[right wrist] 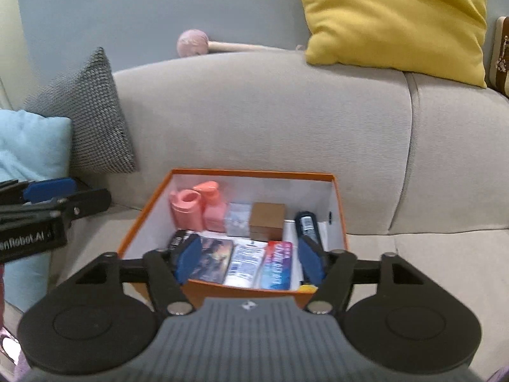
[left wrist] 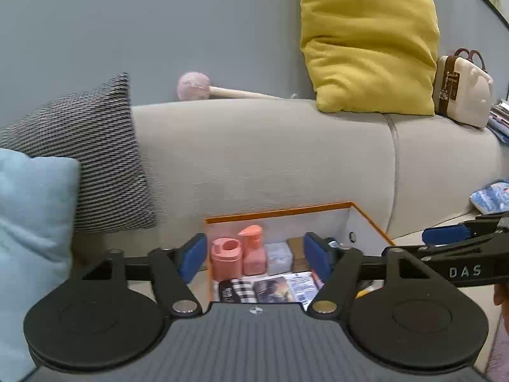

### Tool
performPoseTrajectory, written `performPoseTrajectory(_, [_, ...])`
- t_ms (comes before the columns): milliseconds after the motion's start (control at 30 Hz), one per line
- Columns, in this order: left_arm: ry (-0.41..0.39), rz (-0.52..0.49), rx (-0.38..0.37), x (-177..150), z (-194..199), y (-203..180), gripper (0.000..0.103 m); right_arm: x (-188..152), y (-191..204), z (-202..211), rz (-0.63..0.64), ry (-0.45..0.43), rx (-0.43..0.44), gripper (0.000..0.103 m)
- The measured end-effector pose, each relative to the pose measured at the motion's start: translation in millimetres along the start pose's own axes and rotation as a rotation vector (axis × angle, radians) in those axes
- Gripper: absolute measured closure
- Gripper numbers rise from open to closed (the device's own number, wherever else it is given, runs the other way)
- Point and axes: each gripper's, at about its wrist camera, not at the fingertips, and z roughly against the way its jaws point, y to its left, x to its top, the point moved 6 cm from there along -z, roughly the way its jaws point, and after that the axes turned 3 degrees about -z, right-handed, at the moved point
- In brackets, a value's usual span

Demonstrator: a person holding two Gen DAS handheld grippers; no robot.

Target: Organize rigid objects

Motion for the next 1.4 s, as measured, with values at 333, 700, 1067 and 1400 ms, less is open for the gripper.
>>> performPoseTrajectory(333, [-0.025, 0.017, 0.102, -39, -3, 1, 0.007, -35, 15, 9, 0.013, -0.118, -0.06, 0.012])
performPoseTrajectory(700, [0.012, 0.073, 0.129, -79, -35, 1, 0.0, -62, -8, -36, -0.066, -0.058, -0.108, 0.009])
performPoseTrajectory(1067, [0.078, 0.085, 0.115, -94, -54, 2, 0.0, -71, -18, -59, -0.057, -0.026, -0.115, 0.009])
performPoseTrajectory(1400, [0.087, 0.073, 0.11, -94, -49, 0, 0.0, -78, -15, -53, -0.051, -0.018, -0.118, 0.009])
